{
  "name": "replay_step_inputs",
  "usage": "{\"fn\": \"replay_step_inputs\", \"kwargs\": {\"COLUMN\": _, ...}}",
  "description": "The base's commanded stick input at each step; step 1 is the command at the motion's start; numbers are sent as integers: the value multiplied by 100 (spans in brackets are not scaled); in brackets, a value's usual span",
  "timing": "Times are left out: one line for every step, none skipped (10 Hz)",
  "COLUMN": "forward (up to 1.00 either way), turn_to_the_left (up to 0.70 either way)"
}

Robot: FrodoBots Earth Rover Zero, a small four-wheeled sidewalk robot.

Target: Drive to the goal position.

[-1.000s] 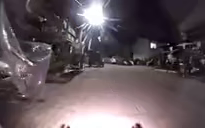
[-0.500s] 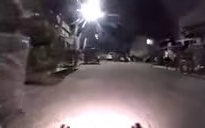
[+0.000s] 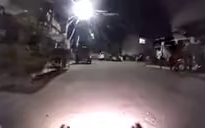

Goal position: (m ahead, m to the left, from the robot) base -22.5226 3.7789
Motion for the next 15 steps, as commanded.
{"fn": "replay_step_inputs", "kwargs": {"forward": 85, "turn_to_the_left": 0}}
{"fn": "replay_step_inputs", "kwargs": {"forward": 85, "turn_to_the_left": 0}}
{"fn": "replay_step_inputs", "kwargs": {"forward": 85, "turn_to_the_left": 0}}
{"fn": "replay_step_inputs", "kwargs": {"forward": 85, "turn_to_the_left": 0}}
{"fn": "replay_step_inputs", "kwargs": {"forward": 85, "turn_to_the_left": 0}}
{"fn": "replay_step_inputs", "kwargs": {"forward": 85, "turn_to_the_left": 0}}
{"fn": "replay_step_inputs", "kwargs": {"forward": 85, "turn_to_the_left": 0}}
{"fn": "replay_step_inputs", "kwargs": {"forward": 85, "turn_to_the_left": 0}}
{"fn": "replay_step_inputs", "kwargs": {"forward": 85, "turn_to_the_left": 0}}
{"fn": "replay_step_inputs", "kwargs": {"forward": 85, "turn_to_the_left": 0}}
{"fn": "replay_step_inputs", "kwargs": {"forward": 85, "turn_to_the_left": 0}}
{"fn": "replay_step_inputs", "kwargs": {"forward": 85, "turn_to_the_left": 0}}
{"fn": "replay_step_inputs", "kwargs": {"forward": 85, "turn_to_the_left": 0}}
{"fn": "replay_step_inputs", "kwargs": {"forward": 85, "turn_to_the_left": 0}}
{"fn": "replay_step_inputs", "kwargs": {"forward": 85, "turn_to_the_left": 0}}
